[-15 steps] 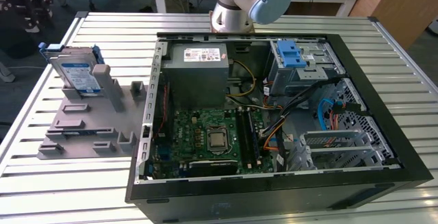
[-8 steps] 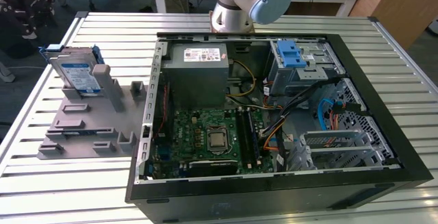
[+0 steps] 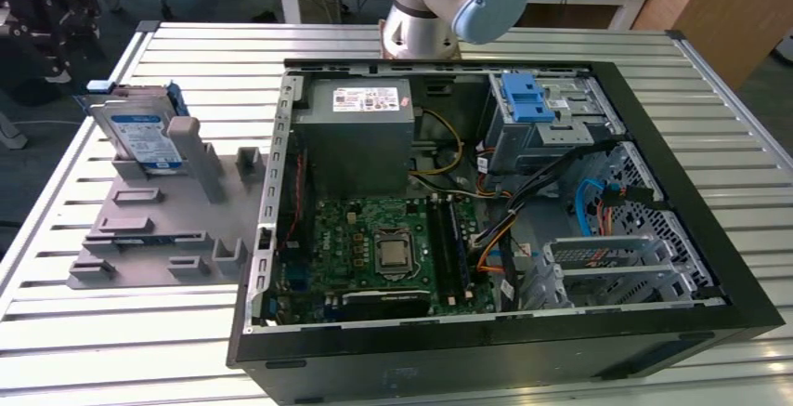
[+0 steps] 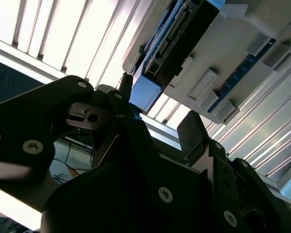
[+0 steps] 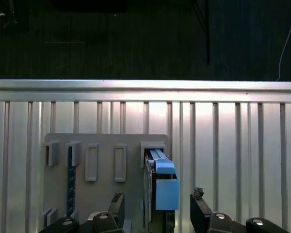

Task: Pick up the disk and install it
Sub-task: 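Pick up the disk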

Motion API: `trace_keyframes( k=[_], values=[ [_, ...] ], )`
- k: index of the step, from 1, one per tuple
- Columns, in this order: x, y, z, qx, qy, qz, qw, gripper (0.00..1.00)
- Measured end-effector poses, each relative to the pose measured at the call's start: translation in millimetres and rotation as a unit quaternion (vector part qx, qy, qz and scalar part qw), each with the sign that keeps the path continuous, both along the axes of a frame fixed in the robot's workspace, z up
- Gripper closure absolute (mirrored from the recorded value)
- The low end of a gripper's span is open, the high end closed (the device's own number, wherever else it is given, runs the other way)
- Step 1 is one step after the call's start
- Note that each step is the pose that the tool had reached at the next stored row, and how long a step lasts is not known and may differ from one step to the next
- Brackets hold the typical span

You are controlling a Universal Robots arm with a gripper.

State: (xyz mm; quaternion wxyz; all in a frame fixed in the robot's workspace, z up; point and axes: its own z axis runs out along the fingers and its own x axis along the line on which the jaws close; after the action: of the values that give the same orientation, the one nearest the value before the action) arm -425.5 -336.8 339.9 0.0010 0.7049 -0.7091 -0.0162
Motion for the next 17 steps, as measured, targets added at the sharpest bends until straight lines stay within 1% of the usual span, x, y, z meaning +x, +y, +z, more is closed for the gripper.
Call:
trace_keyframes(
  k=[1,3,11,15,17],
  values=[
    [0.0,-0.1,-4.8,0.0000,0.0000,0.001,1.0000,0.36],
    [-0.3,-0.2,-8.3,0.0000,0.0000,0.001,1.0000,0.36],
    [-1.7,0.0,-19.7,0.0000,0.0000,0.001,1.0000,0.36],
    [-2.3,2.6,-25.5,0.0000,0.0000,-0.003,1.0000,0.36],
    [-3.3,2.9,-28.3,0.0000,0.0000,-0.005,1.0000,0.36]
  ],
)
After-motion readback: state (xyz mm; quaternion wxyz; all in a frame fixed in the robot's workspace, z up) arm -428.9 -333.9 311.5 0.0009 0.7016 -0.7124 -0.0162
